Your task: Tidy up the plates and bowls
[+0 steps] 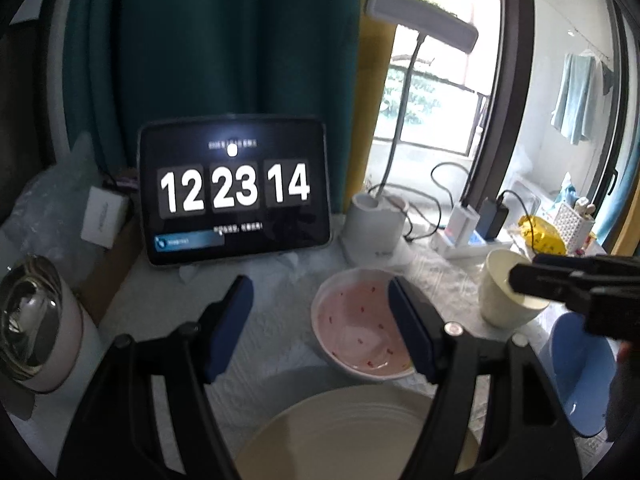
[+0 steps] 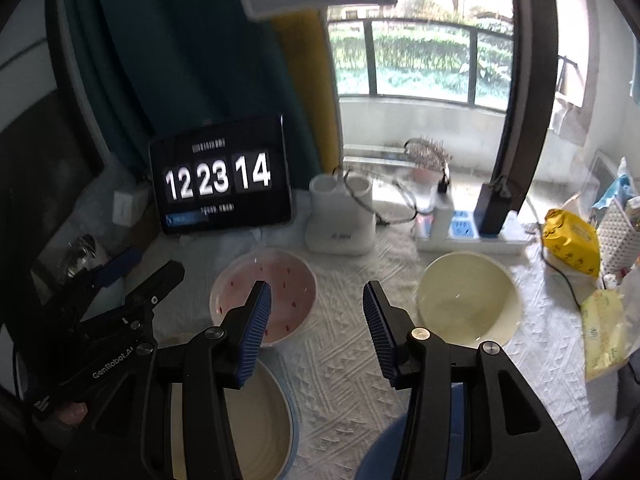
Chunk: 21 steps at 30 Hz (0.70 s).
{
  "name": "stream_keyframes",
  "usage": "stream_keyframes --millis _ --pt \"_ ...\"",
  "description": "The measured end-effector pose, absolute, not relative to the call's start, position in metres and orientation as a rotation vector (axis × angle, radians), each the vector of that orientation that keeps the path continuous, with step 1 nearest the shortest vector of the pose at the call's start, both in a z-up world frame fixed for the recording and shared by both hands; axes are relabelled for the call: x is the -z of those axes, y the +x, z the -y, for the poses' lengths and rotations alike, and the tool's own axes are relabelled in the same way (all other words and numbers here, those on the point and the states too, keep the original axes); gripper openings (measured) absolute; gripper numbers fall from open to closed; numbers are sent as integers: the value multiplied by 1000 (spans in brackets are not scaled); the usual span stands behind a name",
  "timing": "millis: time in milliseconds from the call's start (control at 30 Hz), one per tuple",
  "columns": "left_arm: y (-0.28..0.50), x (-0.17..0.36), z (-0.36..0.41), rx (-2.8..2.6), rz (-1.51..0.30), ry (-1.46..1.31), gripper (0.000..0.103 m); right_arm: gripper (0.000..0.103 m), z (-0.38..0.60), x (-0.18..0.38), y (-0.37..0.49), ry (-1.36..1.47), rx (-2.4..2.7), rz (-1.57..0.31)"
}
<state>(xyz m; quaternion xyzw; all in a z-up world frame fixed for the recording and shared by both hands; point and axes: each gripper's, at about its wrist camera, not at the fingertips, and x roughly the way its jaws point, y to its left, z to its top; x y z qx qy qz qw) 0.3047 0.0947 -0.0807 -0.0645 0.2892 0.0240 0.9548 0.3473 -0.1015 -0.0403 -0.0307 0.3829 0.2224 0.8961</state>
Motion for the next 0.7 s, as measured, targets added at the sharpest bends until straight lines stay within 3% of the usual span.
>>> stream_keyframes --millis 367,700 --pt "332 105 -98 -29 -709 -168 71 51 78 103 399 16 -397 -1039" --pt "343 122 -100 -10 -792 -209 70 50 66 126 415 74 -375 -1113"
